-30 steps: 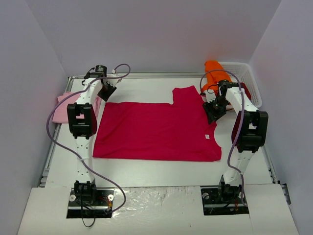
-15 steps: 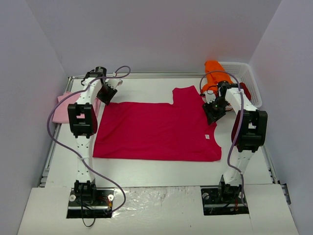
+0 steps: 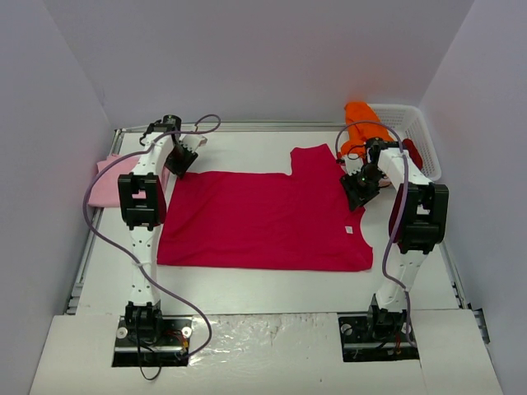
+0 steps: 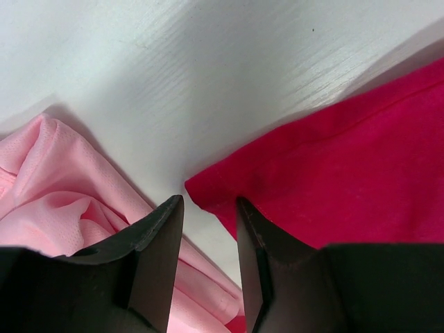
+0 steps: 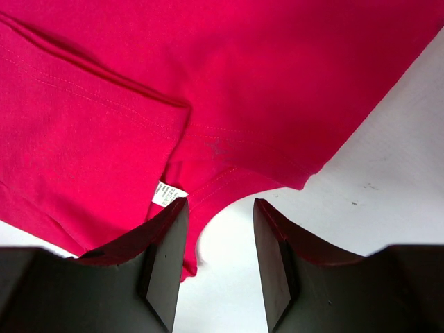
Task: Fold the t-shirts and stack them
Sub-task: Grap the side of the flattened tshirt furthest away from the robot with both arms
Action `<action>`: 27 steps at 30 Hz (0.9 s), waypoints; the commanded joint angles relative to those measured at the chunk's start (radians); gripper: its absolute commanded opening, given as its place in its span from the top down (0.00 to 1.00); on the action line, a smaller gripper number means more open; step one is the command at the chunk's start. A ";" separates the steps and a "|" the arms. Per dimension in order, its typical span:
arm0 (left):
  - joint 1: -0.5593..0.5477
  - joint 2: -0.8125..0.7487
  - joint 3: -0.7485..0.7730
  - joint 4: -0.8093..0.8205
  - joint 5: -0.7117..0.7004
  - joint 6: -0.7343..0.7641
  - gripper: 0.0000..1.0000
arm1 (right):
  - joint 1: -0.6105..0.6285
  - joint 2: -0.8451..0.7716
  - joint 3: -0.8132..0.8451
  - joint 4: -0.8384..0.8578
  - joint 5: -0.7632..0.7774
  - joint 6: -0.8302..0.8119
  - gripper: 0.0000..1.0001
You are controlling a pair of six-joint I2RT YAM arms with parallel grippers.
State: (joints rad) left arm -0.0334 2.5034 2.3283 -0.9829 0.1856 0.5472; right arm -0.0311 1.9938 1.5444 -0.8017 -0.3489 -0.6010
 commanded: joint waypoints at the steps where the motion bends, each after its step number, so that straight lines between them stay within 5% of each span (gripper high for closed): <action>1: 0.001 -0.009 0.055 0.001 -0.012 0.013 0.65 | 0.003 0.003 -0.001 -0.031 -0.002 0.012 0.61; 9: 0.001 0.002 0.071 0.004 -0.017 0.019 0.66 | 0.005 0.010 0.008 -0.031 0.001 0.018 0.61; 17: 0.001 0.015 0.082 -0.025 -0.003 0.022 0.77 | 0.003 0.007 0.000 -0.031 0.005 0.015 0.61; 27: -0.003 0.037 0.075 -0.030 -0.009 0.030 0.70 | 0.003 0.008 -0.003 -0.031 0.011 0.010 0.61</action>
State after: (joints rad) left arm -0.0334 2.5313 2.3676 -0.9794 0.1780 0.5591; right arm -0.0311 1.9945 1.5444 -0.7959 -0.3481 -0.5941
